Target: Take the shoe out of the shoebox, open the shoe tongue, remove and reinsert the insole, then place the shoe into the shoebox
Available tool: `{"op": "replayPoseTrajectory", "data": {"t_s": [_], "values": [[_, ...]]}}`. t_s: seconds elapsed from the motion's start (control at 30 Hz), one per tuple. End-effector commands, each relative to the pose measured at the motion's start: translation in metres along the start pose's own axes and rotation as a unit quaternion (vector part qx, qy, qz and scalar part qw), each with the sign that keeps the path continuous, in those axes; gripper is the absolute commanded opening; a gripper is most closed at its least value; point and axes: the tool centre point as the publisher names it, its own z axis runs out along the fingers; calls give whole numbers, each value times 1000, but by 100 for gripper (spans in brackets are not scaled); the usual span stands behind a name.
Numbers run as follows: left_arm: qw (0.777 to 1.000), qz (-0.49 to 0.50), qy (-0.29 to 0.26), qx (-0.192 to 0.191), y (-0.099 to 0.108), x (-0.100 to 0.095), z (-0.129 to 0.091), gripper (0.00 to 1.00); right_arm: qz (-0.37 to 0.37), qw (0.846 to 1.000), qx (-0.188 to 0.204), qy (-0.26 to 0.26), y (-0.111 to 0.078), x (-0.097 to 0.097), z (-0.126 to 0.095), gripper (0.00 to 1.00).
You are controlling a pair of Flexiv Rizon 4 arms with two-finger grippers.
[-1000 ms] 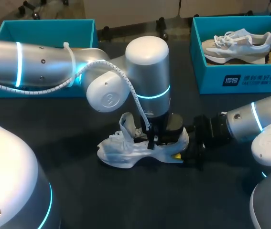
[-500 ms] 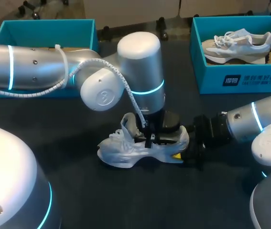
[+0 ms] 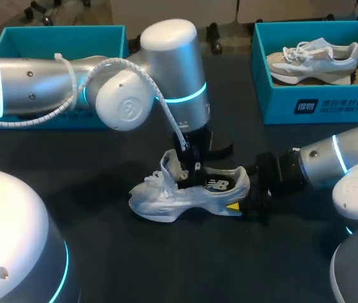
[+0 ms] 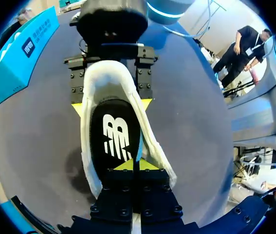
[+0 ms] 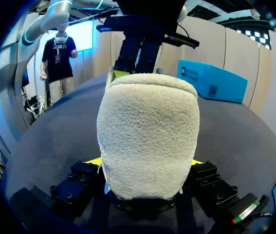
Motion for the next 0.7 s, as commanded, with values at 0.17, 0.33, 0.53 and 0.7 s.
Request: {"op": "replayPoseTrajectory", "data": {"t_s": [0.17, 0.33, 0.53, 0.7], "values": [[1000, -10, 21, 20, 6, -1, -16, 0, 0, 1000, 3, 0, -5, -4, 2, 0], [999, -21, 32, 29, 6, -6, -20, 0, 0, 1000, 3, 0, -5, -4, 2, 0], [997, -30, 48, 45, 4, -11, -27, 0, 0, 1000, 3, 0, -5, -4, 2, 0], [995, -25, 72, 61, 0, -7, -36, 0, 0, 1000, 3, 0, -5, -4, 2, 0]]}}
